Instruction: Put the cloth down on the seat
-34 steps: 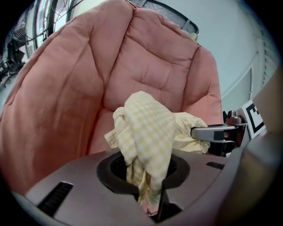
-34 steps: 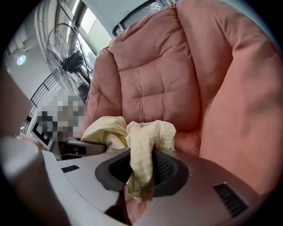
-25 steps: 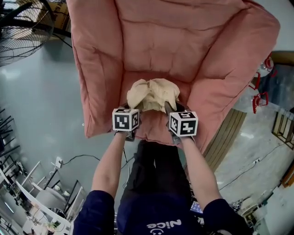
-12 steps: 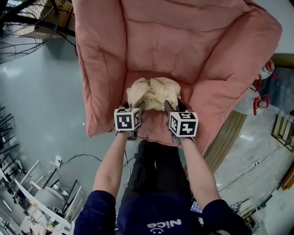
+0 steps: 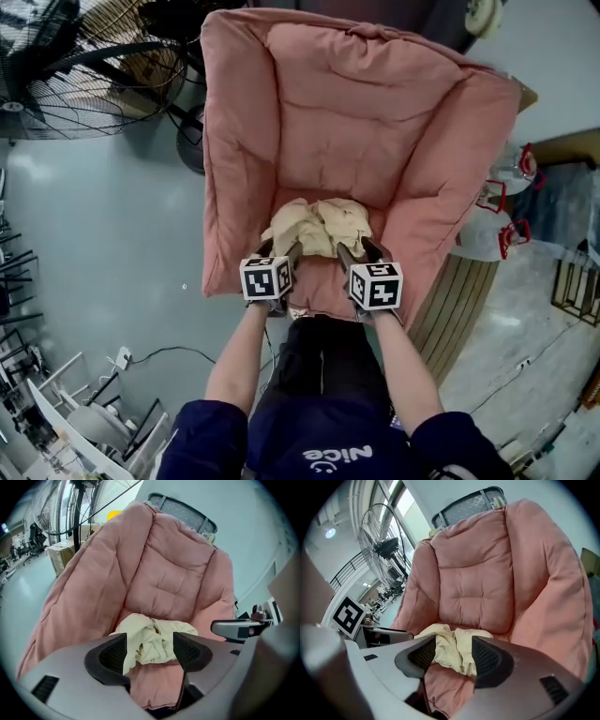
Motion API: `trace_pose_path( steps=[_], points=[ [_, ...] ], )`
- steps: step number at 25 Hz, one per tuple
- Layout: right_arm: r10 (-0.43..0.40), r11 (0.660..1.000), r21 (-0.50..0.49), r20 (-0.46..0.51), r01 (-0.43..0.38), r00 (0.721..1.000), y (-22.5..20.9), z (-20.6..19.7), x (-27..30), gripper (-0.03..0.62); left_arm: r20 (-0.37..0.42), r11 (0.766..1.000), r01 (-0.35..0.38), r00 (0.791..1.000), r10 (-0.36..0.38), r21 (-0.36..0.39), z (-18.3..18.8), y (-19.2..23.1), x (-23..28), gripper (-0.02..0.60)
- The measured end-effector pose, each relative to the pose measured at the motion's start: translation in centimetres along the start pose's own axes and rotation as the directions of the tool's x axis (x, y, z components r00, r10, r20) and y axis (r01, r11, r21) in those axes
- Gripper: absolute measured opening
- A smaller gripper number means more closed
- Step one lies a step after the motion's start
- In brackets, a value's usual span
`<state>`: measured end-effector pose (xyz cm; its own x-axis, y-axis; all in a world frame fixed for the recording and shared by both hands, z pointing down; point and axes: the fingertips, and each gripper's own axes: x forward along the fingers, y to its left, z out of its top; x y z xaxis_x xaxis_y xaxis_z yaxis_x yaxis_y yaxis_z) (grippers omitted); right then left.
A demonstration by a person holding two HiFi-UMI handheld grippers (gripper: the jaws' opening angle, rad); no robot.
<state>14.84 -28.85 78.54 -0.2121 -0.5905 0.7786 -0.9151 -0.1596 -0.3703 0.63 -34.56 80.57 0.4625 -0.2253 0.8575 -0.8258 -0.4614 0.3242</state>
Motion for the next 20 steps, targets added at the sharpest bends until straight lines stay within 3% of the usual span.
trace_pose_path(
  steps=[8, 20],
  points=[
    [-0.006, 0.999, -0.053, 0.102, 0.011, 0.995, 3.7, 2.8, -7.8, 0.216, 0.123, 0.99, 0.105, 0.986, -0.116, 0.096, 2.1, -4.8, -8.5, 0.321],
    [-0.013, 0.983, -0.174, 0.292, 0.066, 0.956, 11.0, 4.2, -21.2, 0.216, 0.316, 0.973, 0.119, 0.932, -0.179, 0.198, 2.2, -8.7, -22.9, 0.321]
  ],
)
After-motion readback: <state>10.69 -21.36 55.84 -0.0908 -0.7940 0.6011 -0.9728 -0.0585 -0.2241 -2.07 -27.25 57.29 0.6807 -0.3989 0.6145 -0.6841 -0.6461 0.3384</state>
